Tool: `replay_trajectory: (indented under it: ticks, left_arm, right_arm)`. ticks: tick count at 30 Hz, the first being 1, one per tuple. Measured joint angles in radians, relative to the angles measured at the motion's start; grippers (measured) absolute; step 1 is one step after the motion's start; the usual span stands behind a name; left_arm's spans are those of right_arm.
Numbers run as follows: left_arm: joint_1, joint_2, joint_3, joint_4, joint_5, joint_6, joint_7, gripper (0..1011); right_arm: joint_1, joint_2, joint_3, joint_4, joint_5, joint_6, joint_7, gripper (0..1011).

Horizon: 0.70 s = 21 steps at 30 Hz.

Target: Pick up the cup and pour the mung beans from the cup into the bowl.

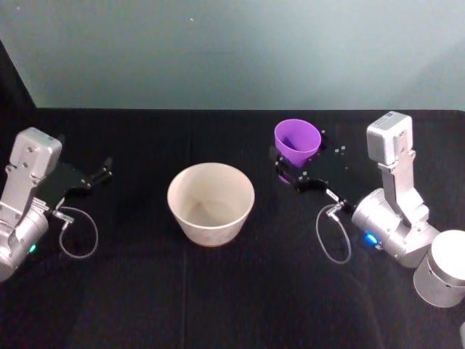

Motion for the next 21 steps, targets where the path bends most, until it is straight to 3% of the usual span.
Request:
replay_trajectory:
  ticks: [21]
  left_arm:
    - [0.000,0.000,0.000,0.000,0.000,0.000,0.000,1000]
  right_arm:
    - [0.000,0.000,0.000,0.000,0.000,0.000,0.000,731]
